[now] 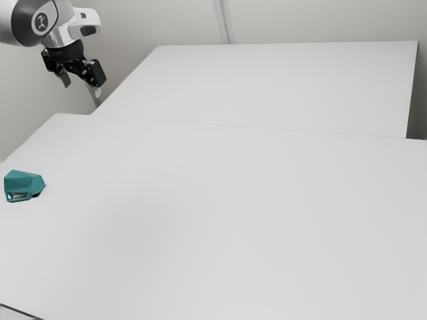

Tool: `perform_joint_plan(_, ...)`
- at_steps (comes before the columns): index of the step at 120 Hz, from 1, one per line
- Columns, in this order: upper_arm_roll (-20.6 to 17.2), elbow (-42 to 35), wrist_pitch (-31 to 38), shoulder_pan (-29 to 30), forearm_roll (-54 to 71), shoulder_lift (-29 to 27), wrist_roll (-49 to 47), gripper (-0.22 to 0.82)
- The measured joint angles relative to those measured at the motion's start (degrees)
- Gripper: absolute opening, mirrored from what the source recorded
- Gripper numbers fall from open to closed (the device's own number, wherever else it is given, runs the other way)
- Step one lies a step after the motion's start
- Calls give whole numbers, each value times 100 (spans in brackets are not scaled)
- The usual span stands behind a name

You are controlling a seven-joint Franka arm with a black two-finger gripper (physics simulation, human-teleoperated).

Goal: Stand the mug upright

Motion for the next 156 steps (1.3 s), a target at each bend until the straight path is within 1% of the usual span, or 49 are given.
perform_joint_plan(38,0,-262,209,66,-15,-35,139,60)
perform_joint_plan(46,6,-294,243,192,-47,-19,162,60)
perform_joint_plan(58,10,-304,273,736,-227,71,197,60)
perform_joint_plan(77,4,-304,284,2152,-1139,446,313,60)
perform_joint_plan(91,17,-157,290,3072,-1877,948,561,60)
perform_joint_plan(101,58,118,298,3468,-2362,1465,828,60)
perform_joint_plan(125,91,1159,227,4368,-3480,2826,1760,60)
perform_joint_plan(143,95,2254,-147,5084,-4133,3814,2552,60)
perform_joint_plan(156,89,2696,-405,5540,-4517,4338,3118,60)
